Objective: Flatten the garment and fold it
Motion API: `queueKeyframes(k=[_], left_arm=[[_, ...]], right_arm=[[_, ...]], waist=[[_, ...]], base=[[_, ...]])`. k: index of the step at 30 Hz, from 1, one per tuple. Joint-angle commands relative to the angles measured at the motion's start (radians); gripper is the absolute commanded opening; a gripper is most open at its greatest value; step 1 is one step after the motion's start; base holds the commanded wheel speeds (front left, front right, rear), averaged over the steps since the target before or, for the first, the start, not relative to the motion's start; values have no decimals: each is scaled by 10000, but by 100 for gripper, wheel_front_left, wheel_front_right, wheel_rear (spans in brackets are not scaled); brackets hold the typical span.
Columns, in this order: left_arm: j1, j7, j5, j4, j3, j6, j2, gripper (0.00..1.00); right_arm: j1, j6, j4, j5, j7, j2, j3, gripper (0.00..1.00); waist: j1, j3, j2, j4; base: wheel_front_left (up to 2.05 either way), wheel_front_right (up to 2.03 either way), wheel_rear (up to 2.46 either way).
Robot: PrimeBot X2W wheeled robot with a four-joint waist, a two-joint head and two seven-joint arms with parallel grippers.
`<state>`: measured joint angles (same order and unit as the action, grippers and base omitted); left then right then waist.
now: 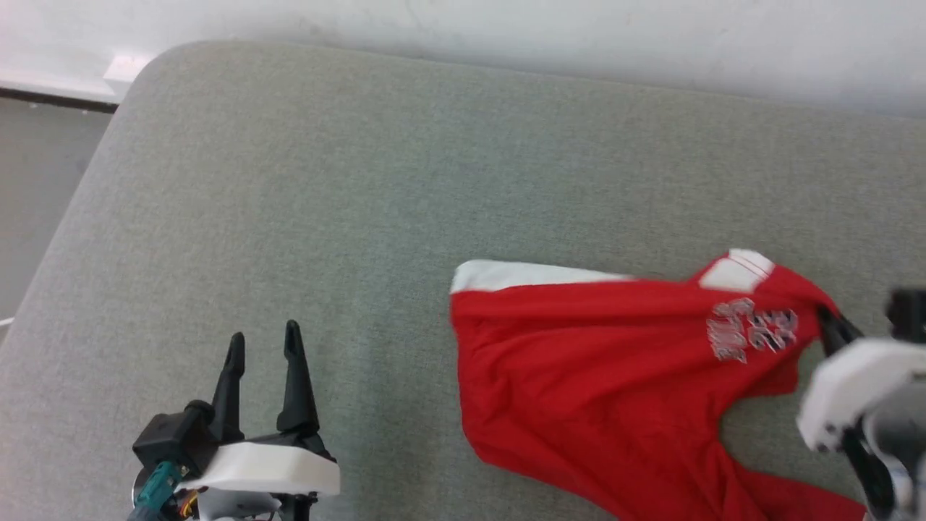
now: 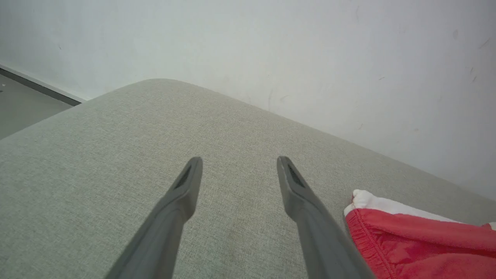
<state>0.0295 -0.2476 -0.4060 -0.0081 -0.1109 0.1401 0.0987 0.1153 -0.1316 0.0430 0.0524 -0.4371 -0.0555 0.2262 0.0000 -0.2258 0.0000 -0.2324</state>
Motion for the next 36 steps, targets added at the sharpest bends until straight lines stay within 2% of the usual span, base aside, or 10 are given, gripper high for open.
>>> queueKeyframes(k=[1,4,8,9,10,11,12,23,29,36], left_arm=[[-6,22,6,-6,-31,-49,30,100],[66,90,-18,4,-61,-51,65,100],[112,165,-54,40,-91,-64,116,100],[113,197,-60,53,-108,-73,131,100],[111,225,-66,61,-116,-71,144,100],[108,261,-64,57,-130,-66,159,100],[115,309,-58,47,-150,-64,182,100],[294,417,-77,-110,-200,37,267,100],[119,376,-142,-155,-257,-29,253,100],[-267,322,-189,-65,-340,-120,227,100]], right_arm=[[-347,9,148,79,-54,28,160,0],[-1148,9,566,366,-316,45,628,0],[-1904,9,495,856,-510,49,670,0],[-2018,9,393,944,-547,50,620,8],[-2104,9,268,1011,-586,50,553,39],[-2167,9,153,1005,-616,50,449,93],[-2194,9,57,1003,-611,50,348,100],[-1424,9,818,977,962,52,287,100],[-502,9,128,279,79,-35,64,100],[489,9,-1264,141,-700,-691,-142,100]], waist=[[0,102,0,117],[0,164,0,224],[0,233,0,369],[0,260,0,398],[0,292,0,425],[0,326,0,446],[0,363,0,465],[0,536,0,503],[0,64,0,288],[0,-554,0,-198]], base=[[0,0,0],[0,0,0],[0,0,0],[0,0,0],[0,0,0],[0,0,0],[0,0,0],[0,0,0],[0,0,0],[0,0,0]])
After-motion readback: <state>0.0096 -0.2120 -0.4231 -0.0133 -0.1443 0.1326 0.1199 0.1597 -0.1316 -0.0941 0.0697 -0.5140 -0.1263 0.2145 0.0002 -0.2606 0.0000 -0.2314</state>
